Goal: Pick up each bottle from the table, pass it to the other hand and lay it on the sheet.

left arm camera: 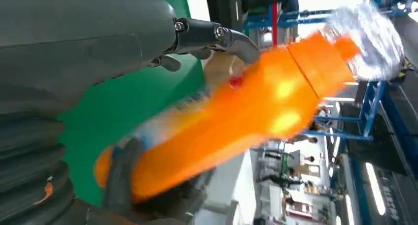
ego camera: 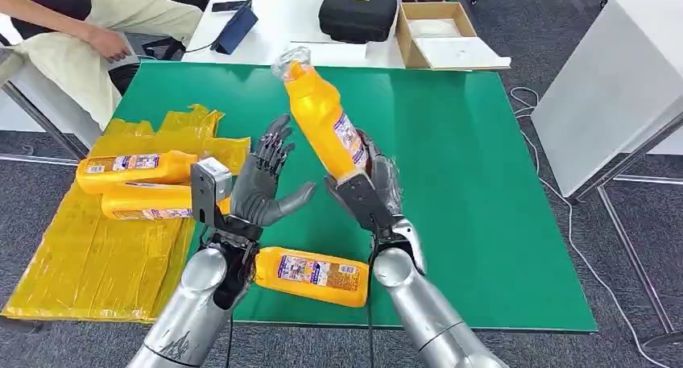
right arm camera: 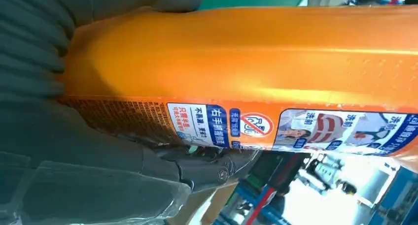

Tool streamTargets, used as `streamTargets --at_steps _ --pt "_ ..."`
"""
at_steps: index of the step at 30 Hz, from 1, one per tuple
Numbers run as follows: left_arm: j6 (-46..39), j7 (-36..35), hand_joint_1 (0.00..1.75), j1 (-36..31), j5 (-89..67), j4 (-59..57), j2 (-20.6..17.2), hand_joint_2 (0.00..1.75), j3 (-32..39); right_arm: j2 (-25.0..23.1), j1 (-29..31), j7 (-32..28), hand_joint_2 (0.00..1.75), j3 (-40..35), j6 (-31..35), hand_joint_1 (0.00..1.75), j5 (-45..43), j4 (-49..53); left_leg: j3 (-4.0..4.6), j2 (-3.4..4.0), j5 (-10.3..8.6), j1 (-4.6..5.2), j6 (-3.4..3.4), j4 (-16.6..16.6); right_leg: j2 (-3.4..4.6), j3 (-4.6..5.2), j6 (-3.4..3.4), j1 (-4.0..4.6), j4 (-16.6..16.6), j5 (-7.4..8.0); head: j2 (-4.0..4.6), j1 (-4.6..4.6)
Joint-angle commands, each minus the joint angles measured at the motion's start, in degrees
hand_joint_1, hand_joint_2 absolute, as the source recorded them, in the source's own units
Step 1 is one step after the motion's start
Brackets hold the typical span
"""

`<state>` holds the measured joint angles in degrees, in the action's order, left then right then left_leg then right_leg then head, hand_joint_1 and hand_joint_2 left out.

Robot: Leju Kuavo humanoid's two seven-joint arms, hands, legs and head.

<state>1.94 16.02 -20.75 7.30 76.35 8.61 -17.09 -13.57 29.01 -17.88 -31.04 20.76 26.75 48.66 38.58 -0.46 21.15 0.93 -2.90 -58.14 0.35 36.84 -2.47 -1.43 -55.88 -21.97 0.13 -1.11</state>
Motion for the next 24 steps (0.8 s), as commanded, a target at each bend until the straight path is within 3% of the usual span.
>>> streamTargets --at_steps 1,2,11,13,15,18,24 --pt "0.75 -1.31 0.0 -6.65 2.01 -8.55 0.14 1.75 1.06 -2.79 5.59 1.53 1.75 -7.0 -0.48 1.75 4.73 -11.23 -0.57 0.1 0.18 -0.08 0.37 0.03 0.02 -0.55 0.28 0.09 0.05 -0.14 0.0 0.0" --pt "0.69 -1.49 0.0 -6.91 2.23 -8.77 0.23 1.75 1.12 -3.21 5.98 1.63 1.75 -7.62 -1.0 1.75 5.04 -11.93 -0.25 0.04 0.08 -0.07 0.21 -0.01 0.0 -0.26 0.15 0.07 0.02 -0.06 0.0 0.0" --pt "0.77 -0.87 0.0 -7.25 3.91 -11.13 -0.53 1.75 0.8 -4.09 5.63 1.14 1.75 -12.04 -0.77 1.75 7.97 -14.55 -0.2 -0.03 0.04 -0.04 0.15 0.04 -0.05 -0.22 0.11 0.03 0.04 -0.06 0.0 0.0" --pt "0.89 -0.66 0.0 -7.79 4.43 -12.03 -0.52 1.75 0.68 -4.12 5.28 1.11 1.75 -13.39 -0.1 1.75 9.26 -14.23 -0.54 -0.01 0.18 -0.08 0.32 0.05 -0.07 -0.55 0.24 0.07 0.06 -0.19 0.0 0.0" --pt "0.89 -0.55 0.0 -8.23 4.82 -12.57 -0.45 1.75 0.56 -4.15 5.21 1.35 1.75 -14.58 -0.63 1.75 9.94 -13.89 -0.19 -0.07 0.05 -0.06 0.17 0.03 -0.09 -0.22 0.13 0.05 0.04 -0.07 0.0 0.04" --pt "0.74 -0.62 0.0 -8.52 5.38 -12.51 -0.11 1.75 0.73 -4.2 5.31 2.0 1.75 -16.4 -1.4 1.75 10.75 -14.04 -0.52 -0.08 0.17 -0.09 0.35 0.03 -0.15 -0.54 0.27 0.08 0.04 -0.21 0.0 0.02" --pt "0.66 -0.69 0.0 -8.5 5.45 -12.45 -0.03 1.75 0.74 -4.04 5.09 2.21 1.75 -17.23 -1.31 1.75 10.96 -14.21 -0.18 -0.05 0.04 -0.04 0.18 0.03 -0.15 -0.19 0.13 0.03 0.03 -0.09 0.0 0.0"
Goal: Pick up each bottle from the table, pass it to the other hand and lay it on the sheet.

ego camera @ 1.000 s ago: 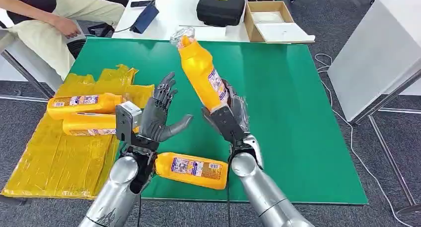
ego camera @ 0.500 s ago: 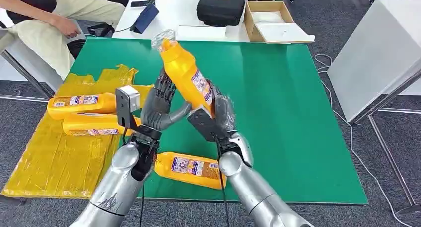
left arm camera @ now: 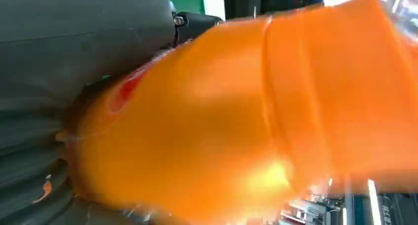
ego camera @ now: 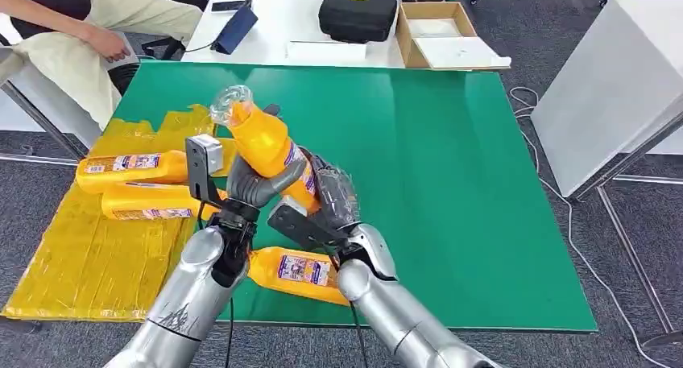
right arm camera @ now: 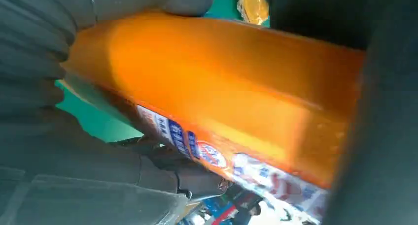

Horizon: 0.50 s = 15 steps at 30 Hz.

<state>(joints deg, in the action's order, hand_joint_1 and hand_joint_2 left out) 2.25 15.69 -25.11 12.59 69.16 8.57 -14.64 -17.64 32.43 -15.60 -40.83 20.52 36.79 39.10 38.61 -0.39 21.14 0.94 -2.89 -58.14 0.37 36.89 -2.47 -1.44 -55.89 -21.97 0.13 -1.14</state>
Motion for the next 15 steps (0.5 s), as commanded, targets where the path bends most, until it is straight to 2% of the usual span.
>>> streamTargets --at_steps 1,13,14,15 --pt "0.33 -0.36 0.0 -4.16 0.15 -5.27 0.01 1.75 -1.68 0.12 1.8 0.14 1.75 -7.87 -1.26 1.75 1.05 -4.8 -0.38 -0.17 0.13 -0.08 0.26 0.02 -0.22 -0.44 0.2 0.08 0.03 -0.18 0.0 0.04" --pt "-1.04 -0.13 0.0 -5.32 0.59 -4.48 -0.62 1.75 -1.23 1.21 1.22 0.8 1.75 -12.66 -4.68 1.75 0.91 -2.64 -0.28 -0.15 0.1 -0.09 0.23 -0.01 -0.21 -0.34 0.17 0.1 0.02 -0.15 0.0 0.04" --pt "-1.57 0.29 1.4 -5.22 1.02 -4.2 -0.59 1.75 -1.09 1.33 1.43 1.41 1.75 -13.38 -4.64 1.75 0.28 -2.56 -0.21 -0.11 0.08 -0.09 0.19 0.0 -0.16 -0.26 0.14 0.09 0.03 -0.1 0.0 0.02" --pt "-1.65 0.33 1.66 -5.24 1.09 -4.13 -0.65 1.75 -1.03 1.31 1.53 1.48 1.75 -13.45 -4.68 1.75 0.15 -2.62 -0.4 -0.11 0.16 -0.1 0.28 -0.01 -0.18 -0.45 0.21 0.11 0.02 -0.18 0.0 0.02"
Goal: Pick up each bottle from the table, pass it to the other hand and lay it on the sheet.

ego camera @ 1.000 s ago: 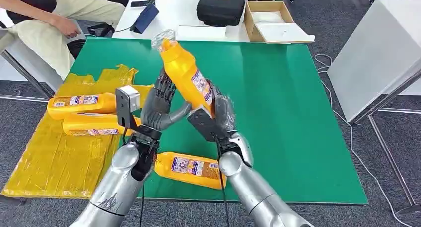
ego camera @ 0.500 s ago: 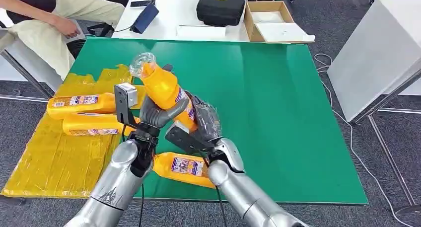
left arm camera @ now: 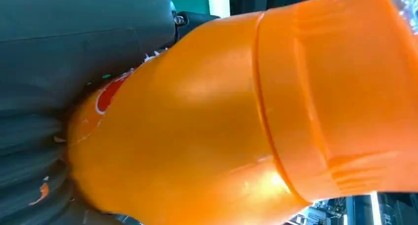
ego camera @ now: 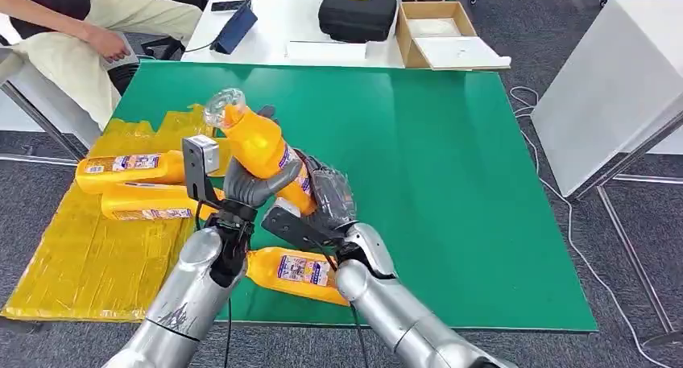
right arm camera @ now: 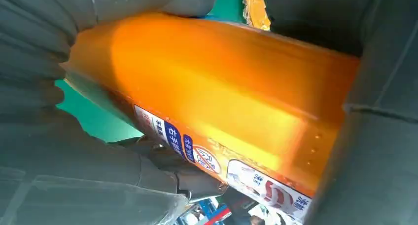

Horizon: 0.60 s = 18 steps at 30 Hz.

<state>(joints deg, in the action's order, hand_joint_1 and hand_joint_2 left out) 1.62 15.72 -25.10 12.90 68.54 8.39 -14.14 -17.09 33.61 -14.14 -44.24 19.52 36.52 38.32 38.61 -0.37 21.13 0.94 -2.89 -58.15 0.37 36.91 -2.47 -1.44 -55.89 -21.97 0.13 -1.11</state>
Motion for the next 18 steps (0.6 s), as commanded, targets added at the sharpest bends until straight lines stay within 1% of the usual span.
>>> streamTargets --at_steps 1,2,3,4,5,6,7,9,12,14,15,18 --pt "-1.25 0.39 1.75 -5.24 0.98 -3.42 -0.58 1.75 -1.59 0.72 0.59 0.06 1.75 -10.31 -3.54 1.75 -0.1 -2.02 -0.26 -0.11 0.1 -0.09 0.21 -0.01 -0.16 -0.32 0.17 0.09 0.02 -0.13 0.0 0.0" --pt "-1.35 0.44 1.75 -5.21 1.09 -3.37 -0.58 1.75 -1.49 0.75 0.61 0.06 1.75 -10.32 -3.48 1.75 -0.2 -2.04 -0.15 -0.1 0.06 -0.09 0.16 -0.01 -0.14 -0.21 0.13 0.09 0.03 -0.07 0.0 0.0" --pt "-1.35 0.44 1.75 -5.21 1.09 -3.37 -0.58 1.75 -1.49 0.75 0.61 0.06 1.75 -10.32 -3.48 1.75 -0.2 -2.04 -0.3 -0.11 0.12 -0.11 0.24 -0.01 -0.17 -0.36 0.19 0.11 0.03 -0.14 0.0 0.0" --pt "-1.35 0.44 1.75 -5.21 1.09 -3.37 -0.58 1.75 -1.49 0.75 0.61 0.06 1.75 -10.32 -3.48 1.75 -0.2 -2.04 -0.24 -0.12 0.09 -0.09 0.2 0.0 -0.17 -0.3 0.16 0.09 0.03 -0.12 0.0 0.0" --pt "-1.35 0.44 1.75 -5.21 1.09 -3.37 -0.58 1.75 -1.49 0.75 0.61 0.06 1.75 -10.32 -3.48 1.75 -0.2 -2.04 -0.63 -0.14 0.24 -0.12 0.39 0.01 -0.23 -0.69 0.3 0.13 0.04 -0.27 0.0 0.0" --pt "-1.35 0.44 1.75 -5.21 1.09 -3.37 -0.58 1.75 -1.49 0.75 0.61 0.06 1.75 -10.32 -3.48 1.75 -0.2 -2.04 -0.33 -0.16 0.13 -0.11 0.25 0.0 -0.21 -0.41 0.19 0.11 0.03 -0.16 0.0 0.0" --pt "-1.35 0.44 1.75 -5.21 1.09 -3.37 -0.58 1.75 -1.49 0.75 0.61 0.06 1.75 -10.32 -3.48 1.75 -0.2 -2.04 -0.47 -0.16 0.18 -0.11 0.31 0.0 -0.22 -0.54 0.24 0.11 0.03 -0.22 0.0 0.0" --pt "-1.35 0.44 1.75 -5.21 1.09 -3.37 -0.58 1.75 -1.49 0.75 0.61 0.06 1.75 -10.32 -3.48 1.75 -0.2 -2.04 -0.17 -0.11 0.06 -0.09 0.16 0.0 -0.14 -0.23 0.12 0.09 0.04 -0.08 0.0 0.02" --pt "-1.77 0.78 1.75 -4.24 1.31 -2.72 -0.97 1.75 -1.45 0.89 0.41 -0.01 1.75 -10.87 -2.92 1.75 -0.37 -2.03 -0.31 -0.14 0.11 -0.1 0.23 0.01 -0.2 -0.39 0.17 0.1 0.05 -0.14 0.0 0.0" --pt "-1.81 0.87 1.75 -3.94 1.3 -2.55 -1.1 1.75 -1.49 0.93 0.34 -0.05 1.75 -10.94 -2.8 1.75 -0.39 -2.08 -0.15 -0.08 0.04 -0.05 0.14 0.04 -0.11 -0.19 0.1 0.05 0.05 -0.05 0.0 -0.02" --pt "-1.81 0.87 1.75 -3.94 1.3 -2.55 -1.1 1.75 -1.49 0.93 0.34 -0.05 1.75 -10.94 -2.8 1.75 -0.39 -2.08 -0.38 -0.11 0.14 -0.09 0.25 0.03 -0.17 -0.44 0.19 0.09 0.05 -0.16 0.0 0.0" --pt "-1.81 0.87 1.75 -3.94 1.3 -2.55 -1.1 1.75 -1.49 0.93 0.34 -0.05 1.75 -10.94 -2.8 1.75 -0.39 -2.08 -0.24 -0.11 0.09 -0.09 0.19 0.02 -0.16 -0.31 0.15 0.09 0.05 -0.11 0.0 0.0"
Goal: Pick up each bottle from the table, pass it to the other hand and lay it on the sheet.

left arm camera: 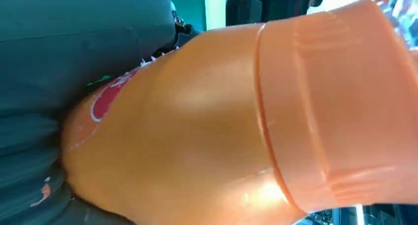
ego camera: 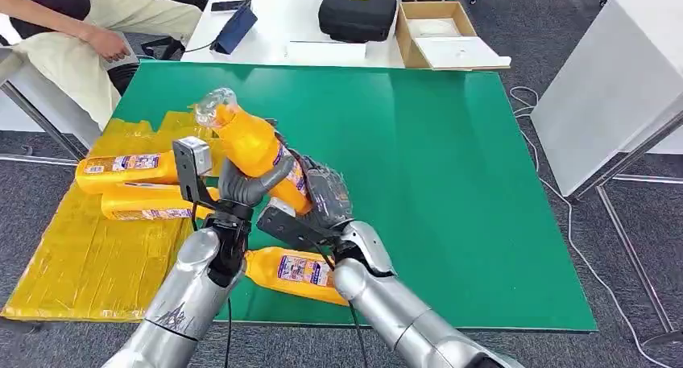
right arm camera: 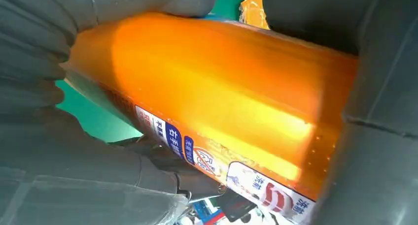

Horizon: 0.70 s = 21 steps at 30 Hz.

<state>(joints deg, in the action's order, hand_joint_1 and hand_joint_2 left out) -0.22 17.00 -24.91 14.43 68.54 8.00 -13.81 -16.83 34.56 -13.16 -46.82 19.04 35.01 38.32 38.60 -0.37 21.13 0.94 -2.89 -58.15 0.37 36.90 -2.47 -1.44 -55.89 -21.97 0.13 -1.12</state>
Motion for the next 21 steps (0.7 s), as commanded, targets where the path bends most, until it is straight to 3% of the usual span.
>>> streamTargets --at_steps 1,4,16,17,20,21 --pt "0.03 -0.42 1.75 -4.13 -0.23 -2.55 -0.71 1.75 -1.81 0.67 -0.61 -1.04 1.75 -8.37 -2.32 1.75 1.11 -2.08 -0.46 -0.15 0.17 -0.11 0.29 0.02 -0.21 -0.52 0.22 0.11 0.05 -0.21 0.0 0.0" --pt "0.02 -0.4 1.75 -4.08 -0.24 -2.39 -0.71 1.75 -1.83 0.67 -0.55 -0.99 1.75 -8.42 -2.31 1.75 1.08 -2.14 -0.13 -0.1 0.04 -0.06 0.13 0.03 -0.12 -0.18 0.1 0.06 0.05 -0.05 0.0 0.0" --pt "-1.6 0.39 1.75 -0.74 -1.27 2.18 -1.73 1.75 0.71 2.46 -1.97 -0.23 1.75 -7.05 -1.21 1.75 1.52 1.93 -0.46 -0.08 0.19 -0.12 0.29 0.01 -0.14 -0.51 0.23 0.12 0.06 -0.19 0.0 0.02" --pt "-2.89 2.2 1.75 -0.71 -2.59 3.53 -2.47 1.75 1.12 3.36 -2.53 -0.56 1.75 -6.07 -0.11 0.0 1.05 3.49 -0.33 -0.08 0.12 -0.09 0.23 0.03 -0.13 -0.38 0.17 0.09 0.06 -0.13 0.0 0.0" --pt "-7.68 1.76 1.75 -0.52 -9.21 9.05 -4.83 1.75 4.13 8.52 -5.01 1.1 1.75 -3.07 -0.14 0.0 2.25 15.33 -0.26 -0.09 0.11 -0.1 0.21 0.0 -0.13 -0.33 0.16 0.11 0.06 -0.11 0.0 0.0" --pt "-12.71 2.33 1.75 -0.36 -15.58 10.22 -5.16 1.75 5.18 10.18 -6.26 1.9 1.75 -1.64 -0.33 0.0 3.19 19.92 -0.37 -0.08 0.17 -0.11 0.27 -0.02 -0.14 -0.43 0.21 0.11 0.03 -0.17 0.0 0.0"
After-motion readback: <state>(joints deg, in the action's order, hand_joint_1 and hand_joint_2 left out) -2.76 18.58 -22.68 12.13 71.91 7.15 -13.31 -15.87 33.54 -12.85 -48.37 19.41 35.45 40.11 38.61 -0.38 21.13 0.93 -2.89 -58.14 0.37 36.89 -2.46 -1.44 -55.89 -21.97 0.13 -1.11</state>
